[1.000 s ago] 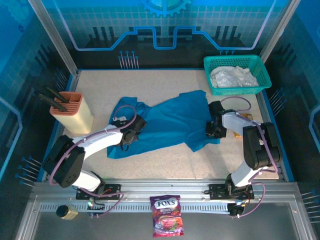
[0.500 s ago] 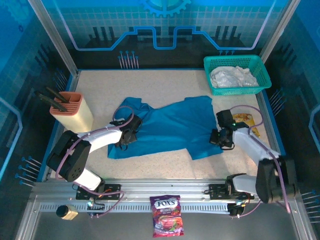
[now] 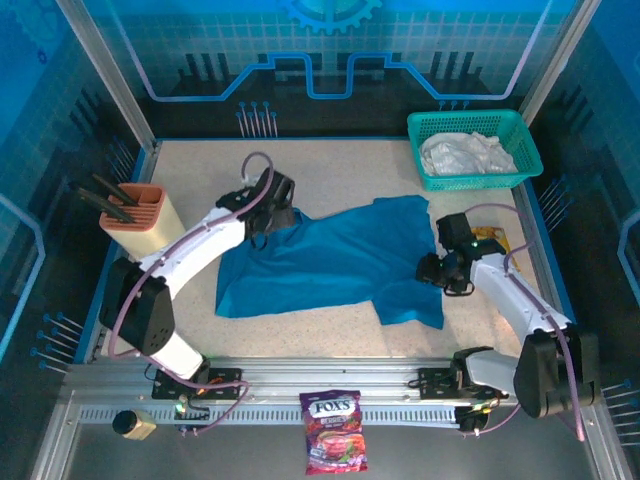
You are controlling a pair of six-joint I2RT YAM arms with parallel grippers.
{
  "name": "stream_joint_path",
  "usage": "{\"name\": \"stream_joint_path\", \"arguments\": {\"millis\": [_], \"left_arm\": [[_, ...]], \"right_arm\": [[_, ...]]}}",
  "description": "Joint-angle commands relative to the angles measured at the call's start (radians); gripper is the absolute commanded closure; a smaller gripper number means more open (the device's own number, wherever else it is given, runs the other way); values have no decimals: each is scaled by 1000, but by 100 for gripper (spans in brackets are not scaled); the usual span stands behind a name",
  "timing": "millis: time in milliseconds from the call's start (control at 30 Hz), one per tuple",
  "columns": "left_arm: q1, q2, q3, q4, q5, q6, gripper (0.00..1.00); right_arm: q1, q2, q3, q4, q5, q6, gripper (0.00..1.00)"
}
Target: Fold and stack the t-shirts
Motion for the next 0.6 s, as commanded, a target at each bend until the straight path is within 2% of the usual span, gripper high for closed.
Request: {"name": "stream_joint_path", "arguments": {"millis": [0, 100, 233, 567], "left_arm": [[14, 132, 104, -94, 72, 107, 27], [33, 247, 178, -106, 137, 121, 35], [51, 363, 249, -107, 206, 125, 35], [66, 445, 316, -67, 200, 88, 35]], "right_arm": [[2, 52, 94, -19, 19, -39, 47], [1, 111, 154, -9, 21, -60, 50], [-1, 187, 227, -1, 3, -74, 51], [2, 244, 226, 38, -29, -64, 55]]}}
